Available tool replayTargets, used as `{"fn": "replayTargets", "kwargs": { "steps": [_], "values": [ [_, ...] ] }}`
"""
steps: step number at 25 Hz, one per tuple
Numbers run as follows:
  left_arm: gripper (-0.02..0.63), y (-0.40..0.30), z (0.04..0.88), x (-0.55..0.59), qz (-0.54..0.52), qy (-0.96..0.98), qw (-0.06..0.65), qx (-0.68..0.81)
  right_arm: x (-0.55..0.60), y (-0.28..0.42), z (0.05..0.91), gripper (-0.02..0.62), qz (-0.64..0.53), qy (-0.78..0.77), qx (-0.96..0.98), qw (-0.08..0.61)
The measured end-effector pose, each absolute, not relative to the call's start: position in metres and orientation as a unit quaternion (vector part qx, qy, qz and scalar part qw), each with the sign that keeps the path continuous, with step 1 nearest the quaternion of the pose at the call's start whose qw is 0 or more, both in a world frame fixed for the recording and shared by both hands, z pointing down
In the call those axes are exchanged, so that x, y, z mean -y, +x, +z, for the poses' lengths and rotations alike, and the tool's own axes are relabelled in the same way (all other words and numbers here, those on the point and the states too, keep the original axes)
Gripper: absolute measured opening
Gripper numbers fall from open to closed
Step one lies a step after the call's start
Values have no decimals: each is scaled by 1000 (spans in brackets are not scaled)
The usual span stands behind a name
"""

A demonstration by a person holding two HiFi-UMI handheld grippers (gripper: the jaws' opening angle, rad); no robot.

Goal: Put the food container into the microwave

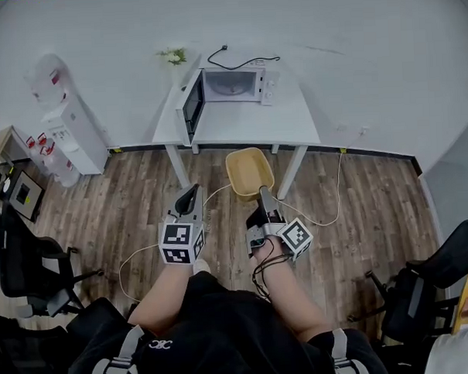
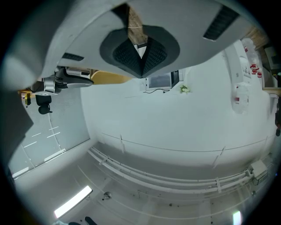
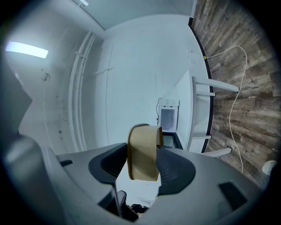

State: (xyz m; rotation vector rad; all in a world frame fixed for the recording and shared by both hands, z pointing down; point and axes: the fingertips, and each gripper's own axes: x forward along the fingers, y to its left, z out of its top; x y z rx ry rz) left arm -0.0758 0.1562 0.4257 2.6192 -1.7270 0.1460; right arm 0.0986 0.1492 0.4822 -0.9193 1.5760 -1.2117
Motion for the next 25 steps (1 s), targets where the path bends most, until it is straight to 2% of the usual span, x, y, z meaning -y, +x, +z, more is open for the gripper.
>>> {"fn": "replayTargets", "kwargs": {
  "steps": [13,25],
  "values": [
    [0,-72,435,-85,31,842,-8,538,-77,100,487,215,-487,-364,-643,466],
    [0,-67,444,63,30,852,-1,523,68,99,493,215,-493,-363,-633,474]
  ]
}}
